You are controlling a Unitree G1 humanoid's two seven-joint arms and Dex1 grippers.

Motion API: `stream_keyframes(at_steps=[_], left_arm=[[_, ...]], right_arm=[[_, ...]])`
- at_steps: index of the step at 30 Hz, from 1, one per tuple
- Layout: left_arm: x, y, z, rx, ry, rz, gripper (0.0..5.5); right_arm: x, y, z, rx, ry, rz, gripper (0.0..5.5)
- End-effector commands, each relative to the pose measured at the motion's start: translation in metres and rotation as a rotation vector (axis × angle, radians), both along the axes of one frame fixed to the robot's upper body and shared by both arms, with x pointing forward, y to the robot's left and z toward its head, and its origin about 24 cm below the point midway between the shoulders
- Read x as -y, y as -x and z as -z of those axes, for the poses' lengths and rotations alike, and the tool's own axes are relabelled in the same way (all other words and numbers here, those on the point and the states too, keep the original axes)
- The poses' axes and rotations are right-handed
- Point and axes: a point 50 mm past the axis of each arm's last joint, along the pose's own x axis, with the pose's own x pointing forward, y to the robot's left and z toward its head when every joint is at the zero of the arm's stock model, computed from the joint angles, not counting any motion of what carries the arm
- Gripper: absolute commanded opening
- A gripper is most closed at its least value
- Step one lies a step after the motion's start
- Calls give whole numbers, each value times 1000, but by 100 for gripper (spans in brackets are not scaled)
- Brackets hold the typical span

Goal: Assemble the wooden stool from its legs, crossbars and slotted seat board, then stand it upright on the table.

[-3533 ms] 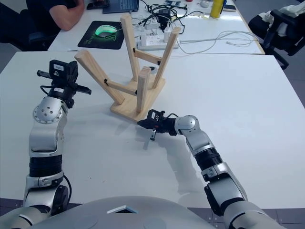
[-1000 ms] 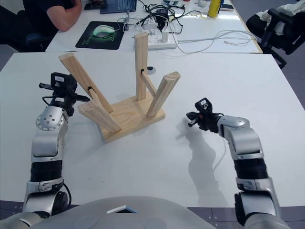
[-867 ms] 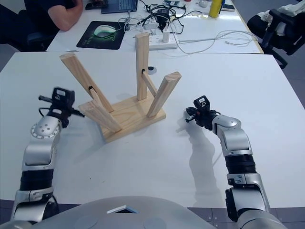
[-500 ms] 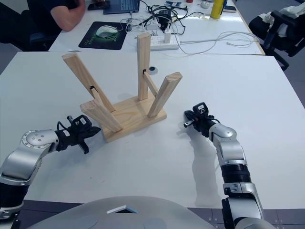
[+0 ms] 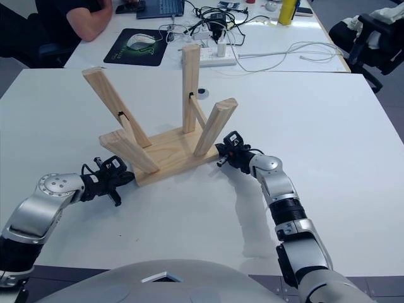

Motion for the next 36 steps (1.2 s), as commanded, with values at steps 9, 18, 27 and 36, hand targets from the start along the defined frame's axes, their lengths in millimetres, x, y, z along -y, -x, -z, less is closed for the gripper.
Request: stream_keyframes(at_steps=[9,18,27,36], left_arm=[[13,17,3,-79,68,71,3],[10,31,0,-151,85,118,3],[22,38,0,-165,117,138,3],[-4,28,2,-93,20,48,3]], right_arm=[[5,78,12,-269,60,-170,0],[25,120,1,-341,141,-118,0],[47,121,-7,-354,204,-78,0],[62,117,-14,-303,270,-26,0]])
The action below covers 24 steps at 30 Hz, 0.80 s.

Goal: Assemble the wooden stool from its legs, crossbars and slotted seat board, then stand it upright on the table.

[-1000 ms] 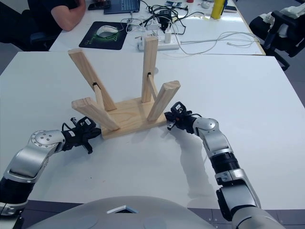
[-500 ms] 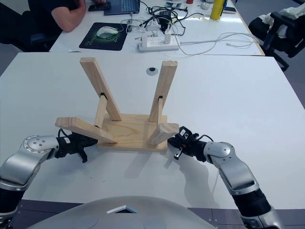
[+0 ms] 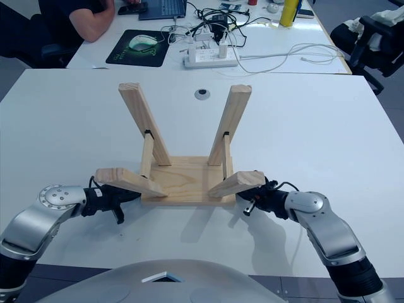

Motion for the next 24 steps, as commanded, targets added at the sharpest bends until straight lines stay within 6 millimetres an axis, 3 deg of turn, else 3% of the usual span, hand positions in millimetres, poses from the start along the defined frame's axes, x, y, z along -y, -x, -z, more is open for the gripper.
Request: stream_keyframes(at_steps=[1,5,8,17,24], left_arm=[[-22,-4,-1,20,-66,-73,3],[-48,7,2,-33,-129,-113,3],[-56,22,6,-85,-138,-110,3],[-31,41,20,-145,-22,-99,3],[-15,29,16,-98,29,-79,3]], right_arm=[[26,5,14,-44,152,89,0],[47,7,16,-11,221,146,0],[50,16,17,-48,214,117,0],[26,31,20,-102,136,43,0],[7,40,21,-138,67,5,0]])
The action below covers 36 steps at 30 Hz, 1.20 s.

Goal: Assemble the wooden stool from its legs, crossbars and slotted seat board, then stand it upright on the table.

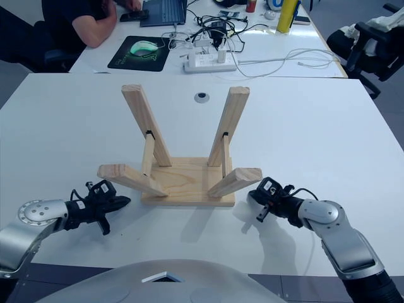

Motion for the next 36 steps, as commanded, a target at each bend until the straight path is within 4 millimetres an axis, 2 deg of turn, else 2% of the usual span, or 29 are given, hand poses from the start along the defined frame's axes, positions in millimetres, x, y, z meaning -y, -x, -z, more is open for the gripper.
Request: stream_keyframes(at_steps=[1,8,14,19,23,32,36], left_arm=[[7,-2,8,-31,12,-10,3],[22,-5,10,-30,42,12,3],[21,-4,9,-40,36,25,3],[17,-10,-1,-31,41,34,3],[22,-14,-25,-17,100,58,3],[31,-8,-74,-77,192,157,3],[27,-15,-94,-53,209,152,3]], right_arm=[[-10,21,20,-156,-29,1,0],[-25,12,24,-121,-50,-3,0],[-30,9,25,-113,-61,-12,0],[-31,8,12,-107,-129,-40,0],[-31,5,-6,-101,-186,-64,0],[-32,3,-56,-124,-290,-111,0],[-34,4,-73,-121,-336,-129,0]])
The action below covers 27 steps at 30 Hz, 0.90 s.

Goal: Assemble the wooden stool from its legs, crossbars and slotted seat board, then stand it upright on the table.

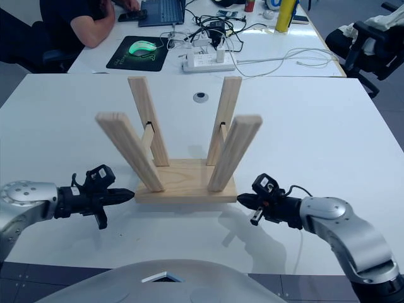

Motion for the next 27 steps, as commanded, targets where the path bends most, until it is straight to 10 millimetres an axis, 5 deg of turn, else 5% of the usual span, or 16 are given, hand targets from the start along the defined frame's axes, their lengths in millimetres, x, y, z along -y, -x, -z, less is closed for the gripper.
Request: stream_keyframes(at_steps=[1,11,20,24,27], left_arm=[[12,-4,-28,47,111,106,3],[15,-9,-47,83,147,110,3],[22,-9,-67,91,244,152,3],[16,-11,-61,77,212,99,3],[-16,-18,-29,47,35,-64,3]], right_arm=[[-21,4,-24,11,-159,-129,0],[-22,-6,-56,62,-212,-162,0],[-23,4,-77,26,-280,-227,0],[-5,-7,-62,40,-116,-99,0],[18,-12,-36,38,61,19,0]])
